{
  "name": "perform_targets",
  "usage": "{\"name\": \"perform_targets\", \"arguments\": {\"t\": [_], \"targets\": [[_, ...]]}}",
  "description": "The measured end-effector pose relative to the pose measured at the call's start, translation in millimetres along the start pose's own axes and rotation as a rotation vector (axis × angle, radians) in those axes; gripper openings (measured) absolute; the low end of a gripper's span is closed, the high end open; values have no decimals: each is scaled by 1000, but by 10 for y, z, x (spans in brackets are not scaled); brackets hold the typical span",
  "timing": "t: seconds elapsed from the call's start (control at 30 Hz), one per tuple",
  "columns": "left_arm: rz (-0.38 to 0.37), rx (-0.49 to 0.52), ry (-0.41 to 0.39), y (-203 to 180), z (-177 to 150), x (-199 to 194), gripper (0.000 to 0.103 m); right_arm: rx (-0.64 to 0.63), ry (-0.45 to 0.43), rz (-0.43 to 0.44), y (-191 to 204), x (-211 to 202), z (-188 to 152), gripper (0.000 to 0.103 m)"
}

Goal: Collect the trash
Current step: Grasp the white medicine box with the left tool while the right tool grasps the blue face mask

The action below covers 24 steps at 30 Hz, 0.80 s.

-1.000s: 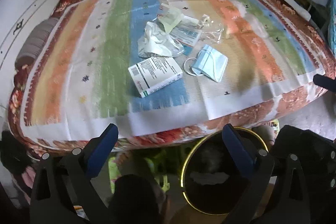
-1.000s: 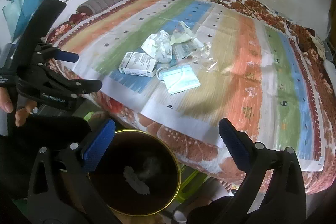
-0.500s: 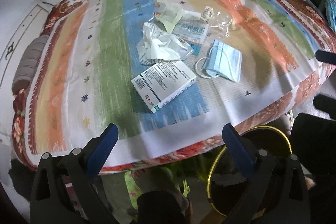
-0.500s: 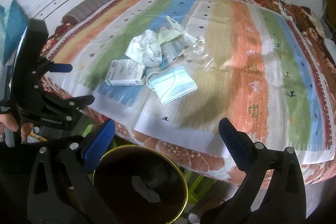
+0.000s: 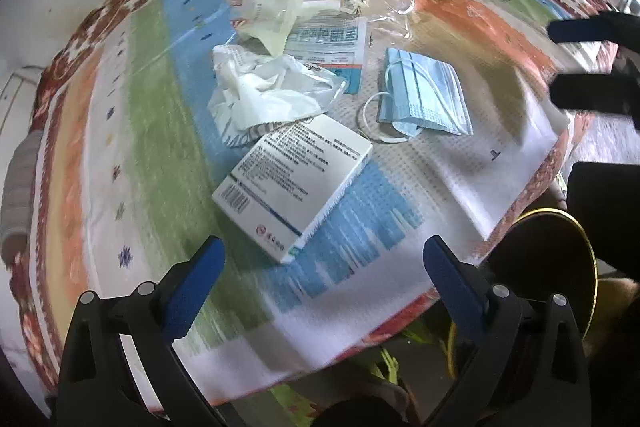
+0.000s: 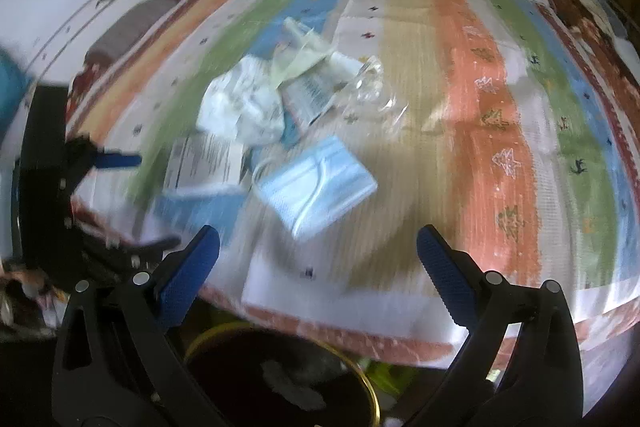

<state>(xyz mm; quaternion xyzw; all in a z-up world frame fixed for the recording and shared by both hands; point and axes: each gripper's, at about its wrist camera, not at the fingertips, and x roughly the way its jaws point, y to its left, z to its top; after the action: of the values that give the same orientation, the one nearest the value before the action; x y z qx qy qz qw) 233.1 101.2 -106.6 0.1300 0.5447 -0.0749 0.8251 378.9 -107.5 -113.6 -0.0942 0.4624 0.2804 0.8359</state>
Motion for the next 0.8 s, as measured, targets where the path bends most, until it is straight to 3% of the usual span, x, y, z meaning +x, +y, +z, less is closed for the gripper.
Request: {"name": "perform_targets", "arguments": {"t": [0.57, 0.8], "targets": [[-20, 11, 5, 412, 220, 459, 97, 209, 87, 14, -179, 806, 274, 94], [-118, 53, 17, 435, 241, 598, 97, 298, 116, -8, -275, 1063, 285, 87]]}}
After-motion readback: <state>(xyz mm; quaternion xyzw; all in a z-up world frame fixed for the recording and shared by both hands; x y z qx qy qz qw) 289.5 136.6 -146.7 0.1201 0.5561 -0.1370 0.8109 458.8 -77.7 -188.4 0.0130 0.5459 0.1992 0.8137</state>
